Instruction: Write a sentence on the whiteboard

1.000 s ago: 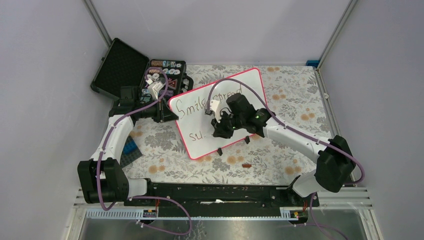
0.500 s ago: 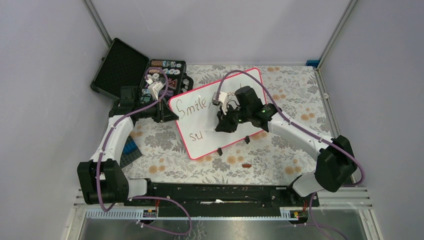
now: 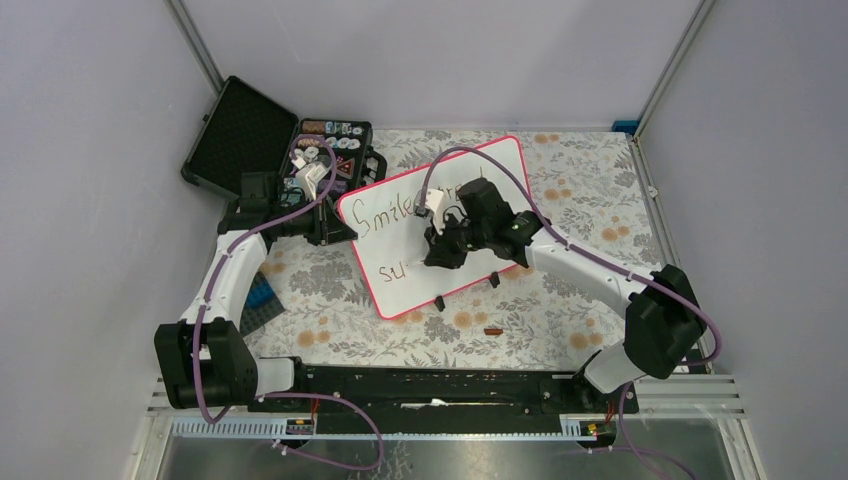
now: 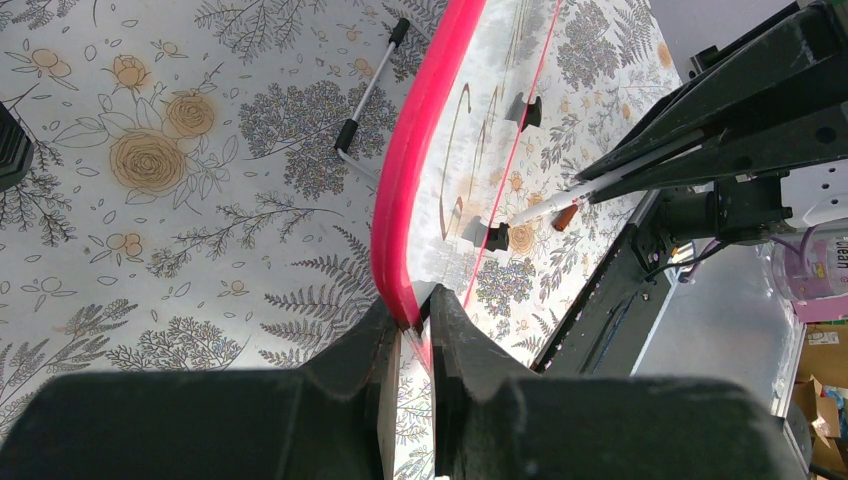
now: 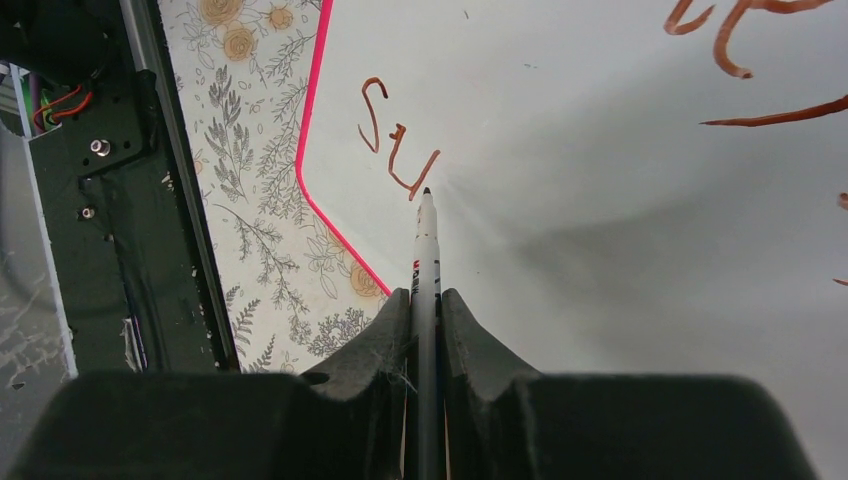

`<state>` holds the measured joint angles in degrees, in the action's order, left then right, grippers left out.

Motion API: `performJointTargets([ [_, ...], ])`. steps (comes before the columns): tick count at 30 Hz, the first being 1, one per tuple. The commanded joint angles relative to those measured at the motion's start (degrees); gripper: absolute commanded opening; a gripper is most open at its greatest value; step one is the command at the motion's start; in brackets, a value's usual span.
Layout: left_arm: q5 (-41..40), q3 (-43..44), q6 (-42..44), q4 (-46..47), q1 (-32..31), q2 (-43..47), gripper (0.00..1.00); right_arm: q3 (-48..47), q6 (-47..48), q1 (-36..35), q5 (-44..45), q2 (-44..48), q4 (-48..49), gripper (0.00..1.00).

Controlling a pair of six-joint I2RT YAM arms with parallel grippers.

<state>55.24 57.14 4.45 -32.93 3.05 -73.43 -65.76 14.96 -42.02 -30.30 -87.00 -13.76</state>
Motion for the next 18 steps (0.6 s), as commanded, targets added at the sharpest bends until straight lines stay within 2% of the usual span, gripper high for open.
performJointTargets([
  [1,-2.3,-0.1,2.6,2.6,-0.8,1.1,0.00,-1.8,-0.1,-1.4,4.4,-0.3,2.2,0.00],
  [18,-2.5,0.0,2.6,2.6,-0.9,0.9,0.00,-2.4,0.1,-2.8,5.6,-1.9,2.9,0.00],
])
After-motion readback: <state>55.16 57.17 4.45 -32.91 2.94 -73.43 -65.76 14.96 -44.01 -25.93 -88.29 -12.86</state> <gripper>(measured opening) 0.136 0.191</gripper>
